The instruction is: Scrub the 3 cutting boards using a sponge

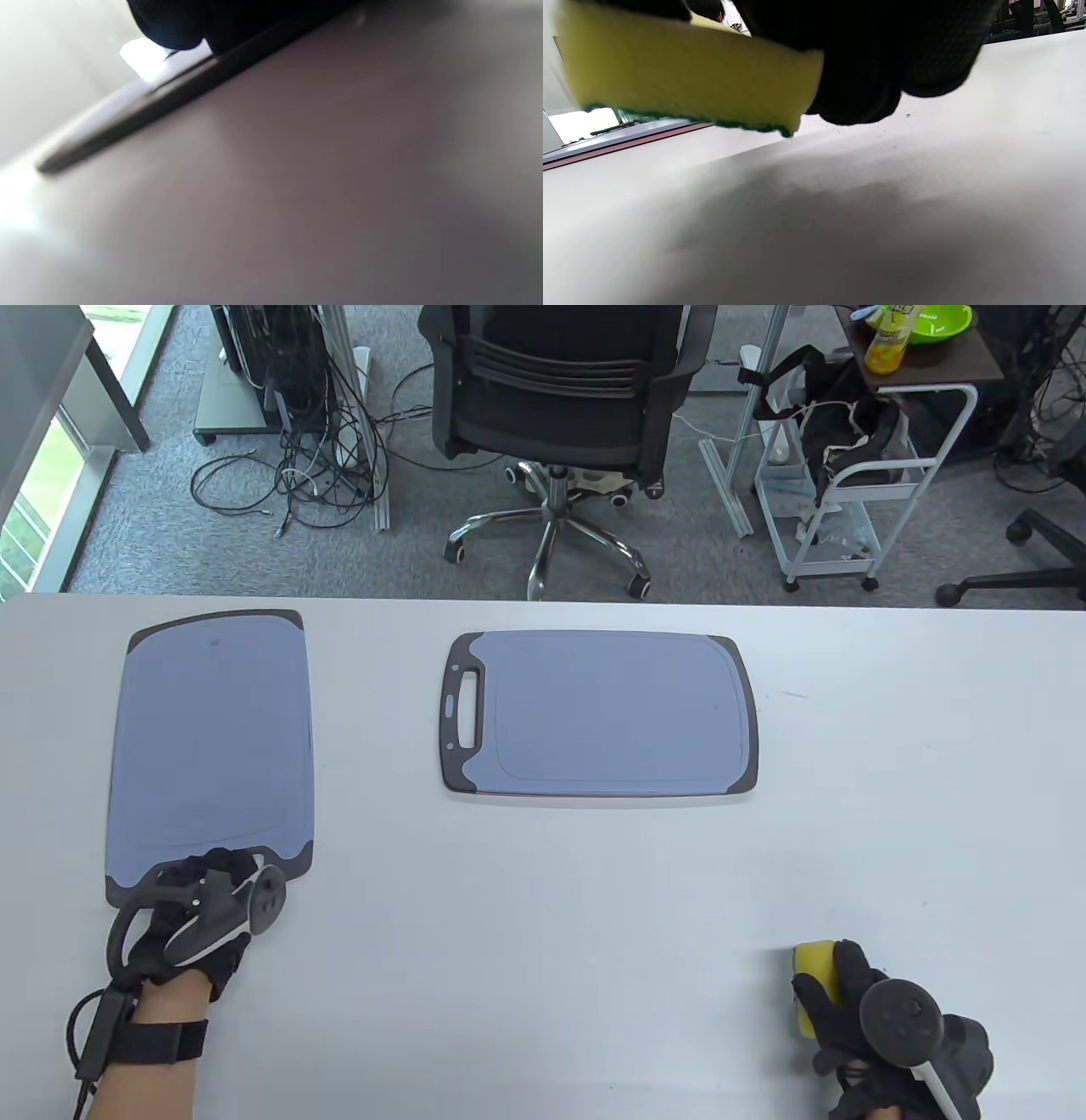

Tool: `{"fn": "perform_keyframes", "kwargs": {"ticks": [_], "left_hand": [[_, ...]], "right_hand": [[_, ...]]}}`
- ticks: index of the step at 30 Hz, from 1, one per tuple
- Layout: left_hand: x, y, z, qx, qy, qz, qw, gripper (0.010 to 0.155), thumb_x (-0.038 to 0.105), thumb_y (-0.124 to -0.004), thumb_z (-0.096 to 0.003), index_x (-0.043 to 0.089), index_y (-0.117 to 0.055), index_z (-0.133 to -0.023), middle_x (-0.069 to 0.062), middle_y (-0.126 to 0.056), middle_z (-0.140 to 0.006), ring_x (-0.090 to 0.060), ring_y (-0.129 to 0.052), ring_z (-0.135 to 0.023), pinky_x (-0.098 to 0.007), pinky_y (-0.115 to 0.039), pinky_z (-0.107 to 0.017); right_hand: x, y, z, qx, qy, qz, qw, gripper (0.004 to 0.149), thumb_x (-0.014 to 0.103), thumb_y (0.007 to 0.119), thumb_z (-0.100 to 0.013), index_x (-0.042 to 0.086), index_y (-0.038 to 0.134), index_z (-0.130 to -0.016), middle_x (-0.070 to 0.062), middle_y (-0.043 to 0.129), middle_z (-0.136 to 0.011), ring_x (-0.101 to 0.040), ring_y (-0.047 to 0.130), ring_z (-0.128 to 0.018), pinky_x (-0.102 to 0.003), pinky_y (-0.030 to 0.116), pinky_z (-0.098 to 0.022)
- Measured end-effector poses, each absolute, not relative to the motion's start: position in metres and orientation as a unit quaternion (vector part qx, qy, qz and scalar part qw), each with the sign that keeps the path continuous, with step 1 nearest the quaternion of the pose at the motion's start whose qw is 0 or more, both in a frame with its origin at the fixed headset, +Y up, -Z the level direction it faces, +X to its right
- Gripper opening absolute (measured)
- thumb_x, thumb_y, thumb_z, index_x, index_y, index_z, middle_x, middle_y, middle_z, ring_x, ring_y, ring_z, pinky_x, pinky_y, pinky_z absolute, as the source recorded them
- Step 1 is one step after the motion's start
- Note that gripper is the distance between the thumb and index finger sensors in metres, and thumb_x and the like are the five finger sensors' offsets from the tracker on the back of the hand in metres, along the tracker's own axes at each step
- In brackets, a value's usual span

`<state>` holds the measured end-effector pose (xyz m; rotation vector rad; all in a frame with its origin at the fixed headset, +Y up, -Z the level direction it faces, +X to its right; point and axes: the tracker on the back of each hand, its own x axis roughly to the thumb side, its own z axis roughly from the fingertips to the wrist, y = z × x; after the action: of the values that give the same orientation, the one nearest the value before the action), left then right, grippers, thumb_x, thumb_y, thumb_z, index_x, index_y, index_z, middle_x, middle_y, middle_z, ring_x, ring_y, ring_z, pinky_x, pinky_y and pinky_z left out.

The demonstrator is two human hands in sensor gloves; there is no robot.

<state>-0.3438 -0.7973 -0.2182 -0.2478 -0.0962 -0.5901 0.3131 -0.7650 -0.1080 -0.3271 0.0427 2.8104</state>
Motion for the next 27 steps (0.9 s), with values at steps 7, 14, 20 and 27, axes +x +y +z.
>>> {"fn": "perform_keyframes", "kwargs": {"ticks": [7, 14, 20, 27], "left_hand": [[-0.324, -0.799, -0.218, 0.012, -0.108, -0.388, 0.915, 0.065, 0.066, -0.046, -0.0542, 0.020, -0.051, -0.098, 0.000, -0.069, -0.091, -0.014, -0.089, -0.074, -0.037, -0.089, -0.060], [-0.306, -0.778, -0.229, 0.100, -0.025, -0.324, 0.940, 0.053, 0.063, -0.065, -0.0549, 0.024, -0.061, -0.090, 0.004, -0.078, -0.083, -0.011, -0.095, -0.066, -0.036, -0.095, -0.053], [-0.298, -0.761, -0.229, 0.144, 0.046, -0.206, 0.967, 0.050, 0.046, -0.067, -0.0550, 0.020, -0.061, -0.096, -0.005, -0.073, -0.090, -0.021, -0.087, -0.073, -0.048, -0.084, -0.062], [-0.312, -0.746, -0.204, 0.296, 0.096, 0.101, 0.945, 0.047, 0.045, -0.061, -0.0547, 0.021, -0.055, -0.095, -0.005, -0.063, -0.091, -0.021, -0.079, -0.072, -0.050, -0.074, -0.065]], "right_hand": [[0.315, -0.765, -0.106, -0.118, 0.011, 0.979, 0.165, 0.076, 0.060, 0.072, -0.047, 0.009, 0.065, -0.103, -0.011, 0.086, -0.078, -0.027, 0.092, -0.058, -0.048, 0.078, -0.049], [0.315, -0.766, -0.108, -0.117, 0.021, 0.979, 0.165, 0.076, 0.060, 0.072, -0.047, 0.009, 0.064, -0.104, -0.011, 0.086, -0.078, -0.027, 0.092, -0.058, -0.048, 0.078, -0.049], [0.315, -0.765, -0.106, -0.113, 0.014, 0.979, 0.170, 0.076, 0.060, 0.072, -0.047, 0.009, 0.065, -0.103, -0.011, 0.086, -0.078, -0.027, 0.092, -0.058, -0.048, 0.078, -0.049], [0.313, -0.764, -0.105, -0.107, 0.014, 0.979, 0.175, 0.076, 0.060, 0.072, -0.047, 0.009, 0.065, -0.103, -0.011, 0.086, -0.078, -0.027, 0.092, -0.058, -0.048, 0.078, -0.049]]}}
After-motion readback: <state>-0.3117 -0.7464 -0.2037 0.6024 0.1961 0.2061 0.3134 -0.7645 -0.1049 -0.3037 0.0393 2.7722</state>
